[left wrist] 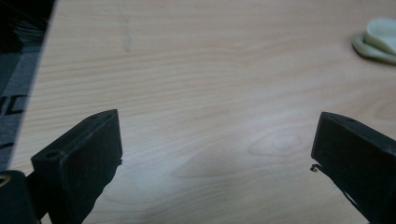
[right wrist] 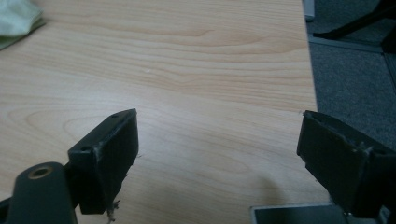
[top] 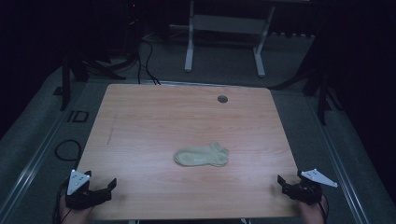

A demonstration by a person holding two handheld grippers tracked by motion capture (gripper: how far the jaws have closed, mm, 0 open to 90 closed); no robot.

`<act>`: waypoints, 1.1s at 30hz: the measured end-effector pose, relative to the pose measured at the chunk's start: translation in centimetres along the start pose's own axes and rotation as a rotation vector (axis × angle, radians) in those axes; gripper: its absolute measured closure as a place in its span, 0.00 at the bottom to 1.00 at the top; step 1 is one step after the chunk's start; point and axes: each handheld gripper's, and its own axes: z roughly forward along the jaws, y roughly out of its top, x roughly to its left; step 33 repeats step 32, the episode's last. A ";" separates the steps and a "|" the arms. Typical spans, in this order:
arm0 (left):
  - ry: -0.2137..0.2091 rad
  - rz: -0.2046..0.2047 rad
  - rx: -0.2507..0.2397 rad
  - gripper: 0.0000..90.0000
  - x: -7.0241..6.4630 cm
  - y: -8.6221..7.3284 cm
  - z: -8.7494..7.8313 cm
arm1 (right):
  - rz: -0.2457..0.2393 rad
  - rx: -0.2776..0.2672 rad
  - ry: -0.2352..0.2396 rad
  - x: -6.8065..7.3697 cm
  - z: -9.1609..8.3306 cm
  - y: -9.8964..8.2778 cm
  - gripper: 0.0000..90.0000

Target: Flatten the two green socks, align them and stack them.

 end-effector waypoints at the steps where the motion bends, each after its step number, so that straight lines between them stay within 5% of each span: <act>1: -0.011 -0.016 -0.012 0.02 0.2 -0.1 -0.2 | 0.006 -0.001 -0.006 -0.1 0.0 0.0 0.14; 4: 0.009 -0.049 -0.060 0.02 0.6 -0.2 -0.7 | 0.013 0.010 -0.072 -0.4 0.3 -0.1 0.14; 11: 0.134 -0.107 -0.130 0.02 1.4 -0.4 -1.4 | 0.086 -0.059 -0.097 -1.5 0.1 0.1 0.14; 16: 0.200 -0.161 -0.108 0.02 2.3 -0.6 -1.2 | 0.088 -0.088 -0.118 -1.6 0.4 0.1 0.14; 25: 0.286 -0.100 -0.087 0.02 1.5 -0.5 -0.6 | 0.125 -0.130 -0.125 -2.0 0.5 0.1 0.14; 33: 0.291 -0.075 -0.066 0.02 1.2 -0.5 -0.4 | 0.137 -0.118 -0.125 -2.1 0.7 0.0 0.15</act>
